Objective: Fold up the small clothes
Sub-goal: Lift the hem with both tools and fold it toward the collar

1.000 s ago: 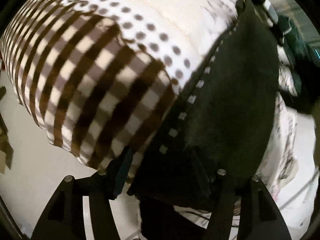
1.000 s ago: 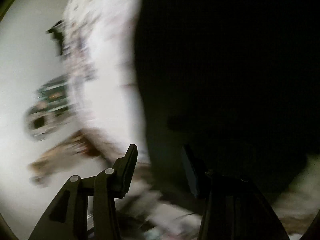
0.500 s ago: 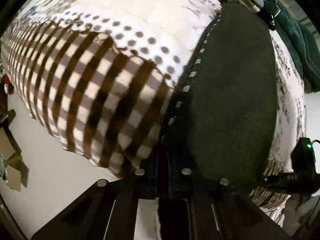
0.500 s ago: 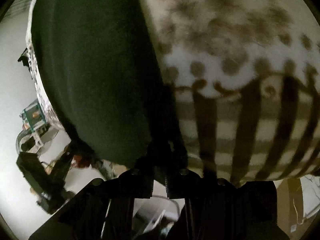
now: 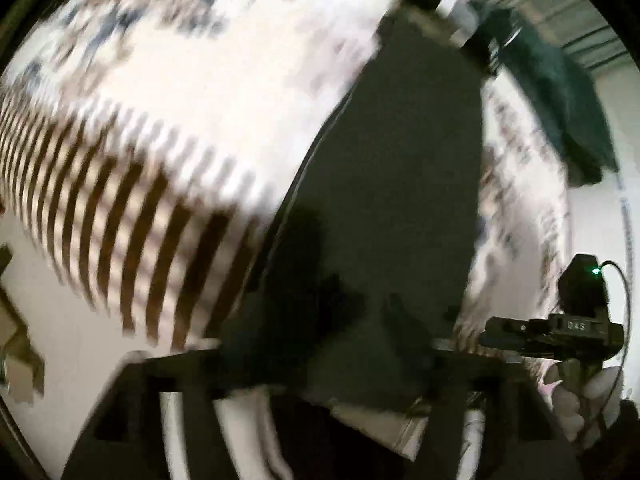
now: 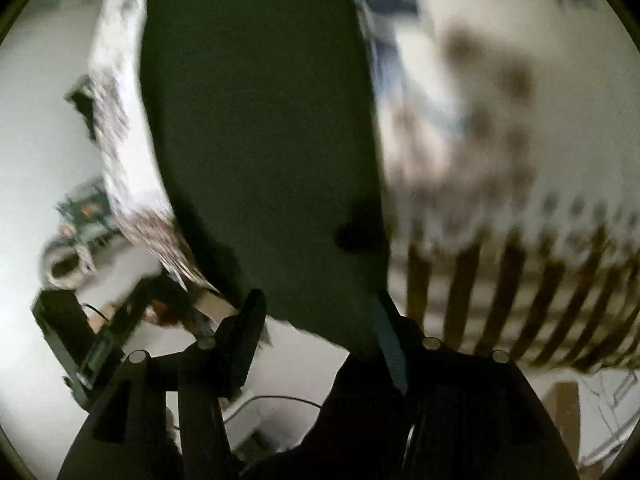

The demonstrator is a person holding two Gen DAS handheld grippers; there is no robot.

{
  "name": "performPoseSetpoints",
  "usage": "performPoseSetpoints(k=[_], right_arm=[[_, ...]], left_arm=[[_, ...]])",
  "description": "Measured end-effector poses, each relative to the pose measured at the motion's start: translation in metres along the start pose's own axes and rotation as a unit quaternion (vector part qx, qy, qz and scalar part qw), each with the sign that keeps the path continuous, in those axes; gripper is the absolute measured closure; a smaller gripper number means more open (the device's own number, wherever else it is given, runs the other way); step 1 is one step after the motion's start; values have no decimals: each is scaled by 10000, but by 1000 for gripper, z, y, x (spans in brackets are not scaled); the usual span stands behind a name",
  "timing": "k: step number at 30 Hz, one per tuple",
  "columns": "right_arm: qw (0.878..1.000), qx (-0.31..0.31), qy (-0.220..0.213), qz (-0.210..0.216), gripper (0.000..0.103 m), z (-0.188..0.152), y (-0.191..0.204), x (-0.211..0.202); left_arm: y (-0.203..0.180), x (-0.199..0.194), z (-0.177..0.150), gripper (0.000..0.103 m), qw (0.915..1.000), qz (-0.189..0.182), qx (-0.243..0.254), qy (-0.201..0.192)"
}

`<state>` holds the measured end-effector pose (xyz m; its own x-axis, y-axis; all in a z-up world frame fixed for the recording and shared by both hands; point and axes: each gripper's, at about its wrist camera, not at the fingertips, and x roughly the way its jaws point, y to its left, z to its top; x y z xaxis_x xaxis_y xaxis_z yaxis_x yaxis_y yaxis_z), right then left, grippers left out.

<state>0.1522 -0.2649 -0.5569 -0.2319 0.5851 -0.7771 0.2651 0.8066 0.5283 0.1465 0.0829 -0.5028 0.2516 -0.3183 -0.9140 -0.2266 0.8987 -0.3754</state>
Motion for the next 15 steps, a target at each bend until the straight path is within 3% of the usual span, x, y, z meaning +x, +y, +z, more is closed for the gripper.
performPoseSetpoints(k=[4,7,11,15], right_arm=[[9978,61,-542,380,46,48,6,-42],[9945,253,-965,310,46,108,11,-72],[9878,516,-1437,314,46,190,12,-96],[9796,828,-1775,449,45,265,13,-106]], left_arm=[[-17,7,76,36,9980,-527,29,-361],[-33,31,144,36,9958,-764,42,-493],[-56,77,244,36,9937,-1026,267,-377],[-72,126,321,36,9911,-1197,541,-223]])
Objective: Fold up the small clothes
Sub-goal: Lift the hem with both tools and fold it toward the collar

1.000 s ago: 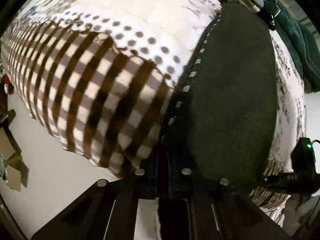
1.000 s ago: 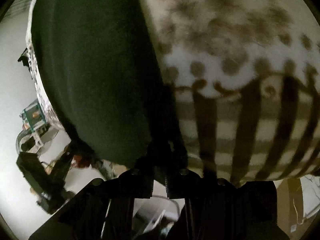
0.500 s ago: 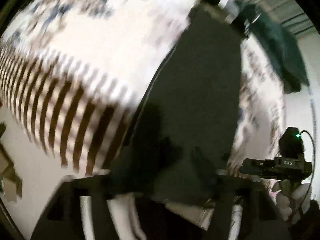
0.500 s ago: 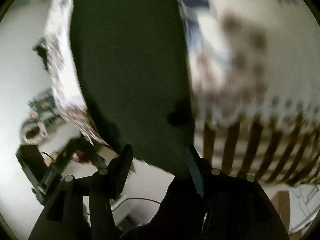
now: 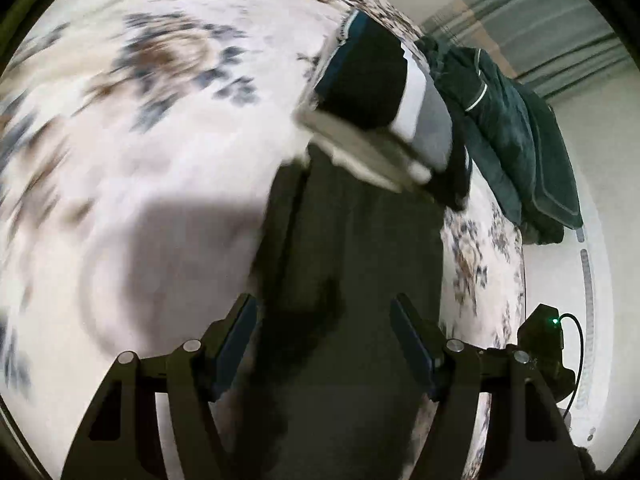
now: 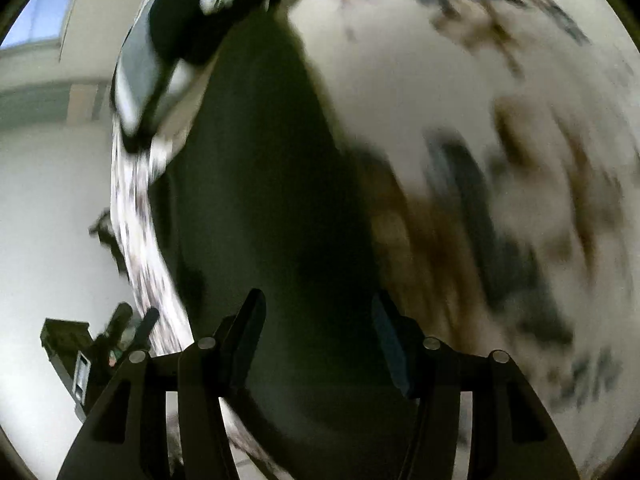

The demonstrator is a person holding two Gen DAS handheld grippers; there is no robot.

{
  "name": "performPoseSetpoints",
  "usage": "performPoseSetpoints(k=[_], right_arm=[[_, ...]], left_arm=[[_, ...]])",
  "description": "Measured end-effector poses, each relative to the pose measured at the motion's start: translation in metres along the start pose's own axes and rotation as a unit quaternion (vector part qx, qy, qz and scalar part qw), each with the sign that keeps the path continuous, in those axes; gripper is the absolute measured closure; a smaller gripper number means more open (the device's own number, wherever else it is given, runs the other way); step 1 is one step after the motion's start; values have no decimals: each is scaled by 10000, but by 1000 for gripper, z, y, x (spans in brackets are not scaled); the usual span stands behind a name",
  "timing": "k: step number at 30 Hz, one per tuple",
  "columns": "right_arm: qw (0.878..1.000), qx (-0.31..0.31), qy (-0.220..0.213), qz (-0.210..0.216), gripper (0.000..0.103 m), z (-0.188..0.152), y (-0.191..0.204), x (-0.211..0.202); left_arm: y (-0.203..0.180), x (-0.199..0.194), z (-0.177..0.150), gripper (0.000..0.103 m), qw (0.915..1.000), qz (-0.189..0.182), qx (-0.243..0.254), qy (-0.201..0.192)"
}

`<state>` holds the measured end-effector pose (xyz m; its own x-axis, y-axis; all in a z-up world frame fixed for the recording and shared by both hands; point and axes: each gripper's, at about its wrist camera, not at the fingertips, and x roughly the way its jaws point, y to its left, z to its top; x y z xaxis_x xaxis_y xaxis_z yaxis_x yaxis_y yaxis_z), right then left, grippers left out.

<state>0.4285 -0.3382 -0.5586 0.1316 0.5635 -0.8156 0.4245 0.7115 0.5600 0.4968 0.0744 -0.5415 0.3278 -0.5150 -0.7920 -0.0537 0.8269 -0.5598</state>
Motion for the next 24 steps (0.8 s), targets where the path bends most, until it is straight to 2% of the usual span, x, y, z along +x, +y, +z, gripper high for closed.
performPoseSetpoints(k=[3,4,5,6,7,9,10,11,12,16,17,19,20,21,22,23,24], right_arm=[[9996,213,-179,53,36,54,4,13],[9995,268,-161,23,36,65,5,20],[9994,332,-62,-13,36,78,6,29],[9993,372,29,-30,36,86,6,37],[9991,400,121,-58,36,94,5,45],[9990,373,167,-180,38,101,8,52],[9993,293,70,-231,53,101,12,53],[9995,170,-41,-260,60,100,16,51],[9996,108,-65,-269,63,97,21,49],[9992,72,-14,-399,62,95,23,54],[9991,94,40,-407,61,95,25,56],[9990,143,136,-401,55,97,32,61],[9989,122,205,-412,55,95,31,57],[9987,99,235,-448,50,94,29,56],[9984,80,249,-501,45,90,31,54],[9983,39,264,-515,44,82,31,49],[9983,-29,279,-509,41,74,29,42]], left_arm=[[0,34,38,36,9996,-48,194,178],[0,44,45,38,9992,-33,287,271],[0,52,48,53,9987,-4,385,335],[-1,59,52,97,9980,-86,515,364],[-1,64,53,99,9969,-43,643,457],[1,61,54,100,9962,105,796,337],[9,55,56,100,9974,112,670,244],[18,52,57,100,9984,56,526,221],[29,53,56,99,9988,50,415,239],[38,66,53,98,9987,101,319,387],[38,65,54,95,9988,77,277,408],[36,62,57,92,9984,112,234,497],[32,59,56,84,9984,126,246,497],[27,49,52,70,9983,159,327,445],[23,44,50,61,9982,201,385,414],[20,37,46,47,9981,174,440,387],[16,27,40,45,9981,121,495,353]])
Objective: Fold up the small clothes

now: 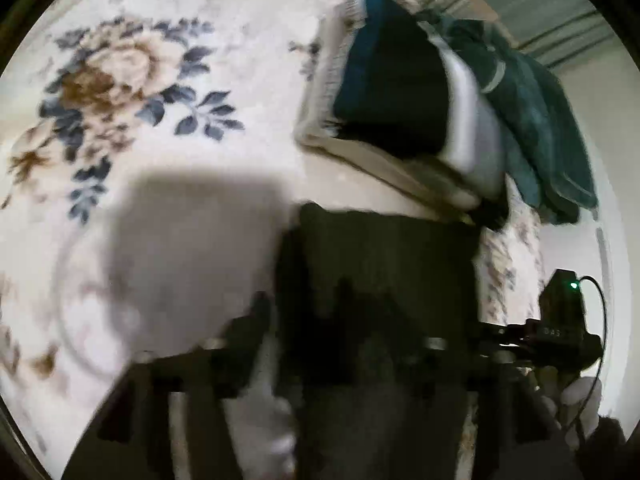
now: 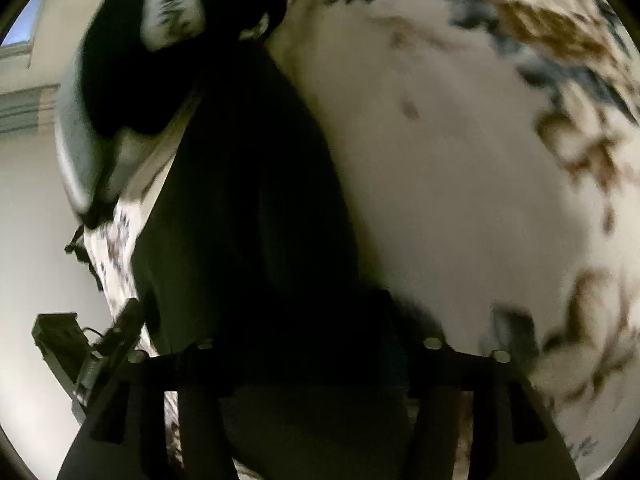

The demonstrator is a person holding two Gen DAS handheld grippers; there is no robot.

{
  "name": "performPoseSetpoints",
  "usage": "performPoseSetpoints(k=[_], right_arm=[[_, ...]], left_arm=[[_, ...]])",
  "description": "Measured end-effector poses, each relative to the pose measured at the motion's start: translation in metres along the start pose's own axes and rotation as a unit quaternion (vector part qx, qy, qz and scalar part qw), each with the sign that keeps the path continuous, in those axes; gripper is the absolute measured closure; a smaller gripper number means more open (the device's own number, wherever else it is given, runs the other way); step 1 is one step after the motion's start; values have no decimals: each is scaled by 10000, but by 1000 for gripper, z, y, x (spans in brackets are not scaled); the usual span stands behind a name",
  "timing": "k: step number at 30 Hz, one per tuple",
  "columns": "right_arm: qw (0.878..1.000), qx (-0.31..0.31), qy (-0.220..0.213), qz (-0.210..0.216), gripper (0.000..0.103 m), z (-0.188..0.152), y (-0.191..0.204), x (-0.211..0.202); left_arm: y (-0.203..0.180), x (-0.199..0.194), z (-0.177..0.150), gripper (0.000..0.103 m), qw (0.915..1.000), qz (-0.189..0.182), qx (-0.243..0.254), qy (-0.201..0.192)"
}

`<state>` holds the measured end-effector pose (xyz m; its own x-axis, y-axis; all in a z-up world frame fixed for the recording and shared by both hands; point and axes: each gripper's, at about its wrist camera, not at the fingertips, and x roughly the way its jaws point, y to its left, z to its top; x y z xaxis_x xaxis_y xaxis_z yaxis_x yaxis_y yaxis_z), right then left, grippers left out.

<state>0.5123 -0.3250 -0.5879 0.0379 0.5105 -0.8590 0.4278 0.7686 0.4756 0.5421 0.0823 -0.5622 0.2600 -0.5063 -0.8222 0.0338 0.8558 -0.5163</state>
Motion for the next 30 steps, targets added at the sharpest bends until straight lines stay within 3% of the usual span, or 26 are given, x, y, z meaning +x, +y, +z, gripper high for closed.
performPoseSetpoints(k=[3,9,12,19,24,28,30], right_arm=[[9996,-269,94,-12,38,-41,-7,-17],[9965,-503,620,255,38,-159,-42,-30],[9950,-402,891,197,38,-227,-76,-28],[9899,248,1380,227,38,-357,-156,-2],[9835,571,1653,471,38,-410,-187,21],[9815,564,1770,453,38,-427,-189,41],[9822,431,1786,381,38,-432,-181,55]], left_arm=[[-10,-30,-37,44,9999,-81,116,63],[-15,-80,-156,37,9991,-90,157,395],[-2,-100,-232,37,9976,128,-113,677],[39,-130,-360,37,9894,490,-840,1074],[52,-111,-406,37,9826,491,-944,1521],[52,-96,-415,37,9834,384,-839,1566],[50,-88,-413,30,9844,346,-776,1538]])
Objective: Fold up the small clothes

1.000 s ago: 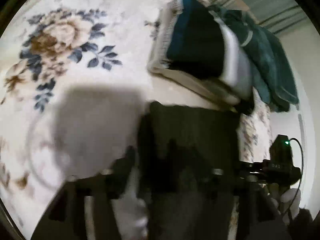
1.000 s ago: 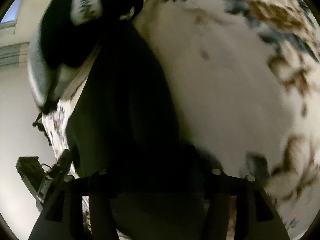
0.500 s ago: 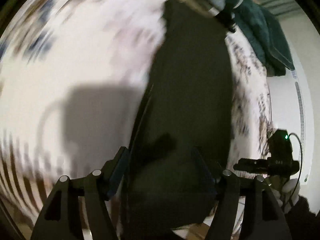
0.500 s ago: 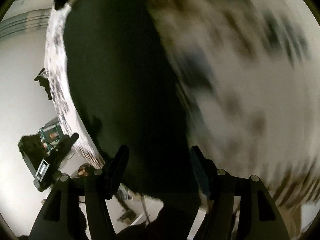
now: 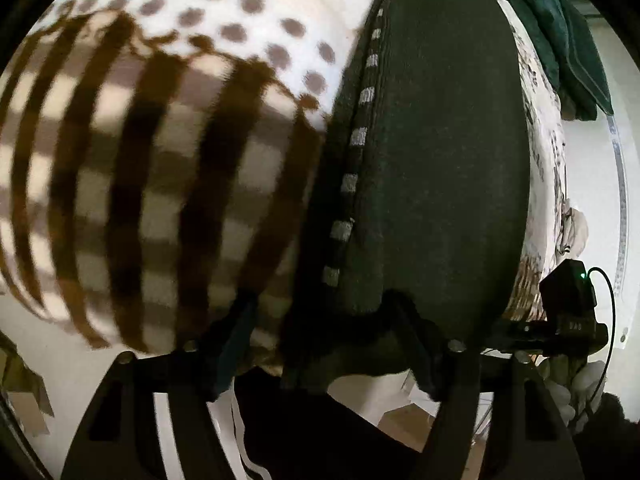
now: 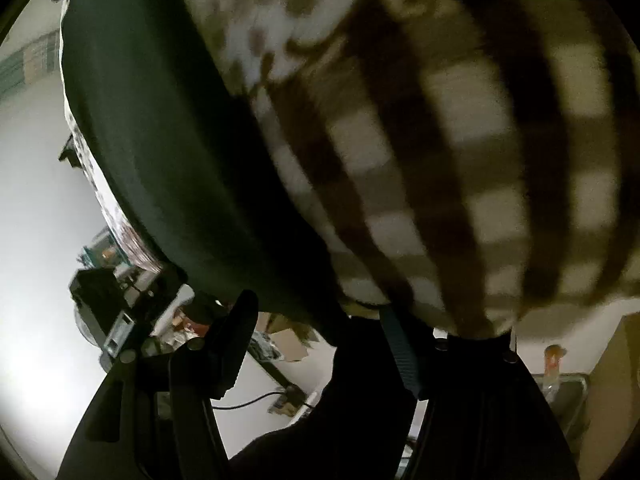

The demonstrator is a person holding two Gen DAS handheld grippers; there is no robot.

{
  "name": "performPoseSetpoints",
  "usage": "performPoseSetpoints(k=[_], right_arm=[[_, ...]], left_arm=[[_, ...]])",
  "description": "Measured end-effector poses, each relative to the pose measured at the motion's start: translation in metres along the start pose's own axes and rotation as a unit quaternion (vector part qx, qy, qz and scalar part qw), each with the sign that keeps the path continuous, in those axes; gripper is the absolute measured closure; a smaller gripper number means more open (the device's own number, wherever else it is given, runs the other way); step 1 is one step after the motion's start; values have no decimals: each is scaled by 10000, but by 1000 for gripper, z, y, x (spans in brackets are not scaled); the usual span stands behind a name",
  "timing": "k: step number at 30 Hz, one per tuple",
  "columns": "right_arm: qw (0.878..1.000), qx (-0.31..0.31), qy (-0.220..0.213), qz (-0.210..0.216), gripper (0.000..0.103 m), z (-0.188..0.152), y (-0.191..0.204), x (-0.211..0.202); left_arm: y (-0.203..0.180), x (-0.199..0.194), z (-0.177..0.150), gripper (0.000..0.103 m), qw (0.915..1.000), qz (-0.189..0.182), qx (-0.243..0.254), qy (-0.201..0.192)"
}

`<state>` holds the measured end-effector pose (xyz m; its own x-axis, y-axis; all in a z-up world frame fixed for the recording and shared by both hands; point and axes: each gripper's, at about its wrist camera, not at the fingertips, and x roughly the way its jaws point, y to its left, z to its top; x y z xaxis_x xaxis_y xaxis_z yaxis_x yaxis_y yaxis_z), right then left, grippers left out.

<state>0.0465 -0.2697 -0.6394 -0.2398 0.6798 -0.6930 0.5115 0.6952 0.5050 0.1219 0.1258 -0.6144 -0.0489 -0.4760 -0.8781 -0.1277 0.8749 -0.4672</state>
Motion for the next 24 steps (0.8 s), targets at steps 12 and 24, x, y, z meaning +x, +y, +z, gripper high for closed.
performPoseSetpoints(k=[12,24], right_arm=[[9997,-89,-139,-203,74,-13,44,51],[9979,-521,-294,244,93,-49,67,12]], left_arm=[[-31,17,-15,85,9987,73,400,-303],[-53,-29,-27,96,9962,-609,164,-608]])
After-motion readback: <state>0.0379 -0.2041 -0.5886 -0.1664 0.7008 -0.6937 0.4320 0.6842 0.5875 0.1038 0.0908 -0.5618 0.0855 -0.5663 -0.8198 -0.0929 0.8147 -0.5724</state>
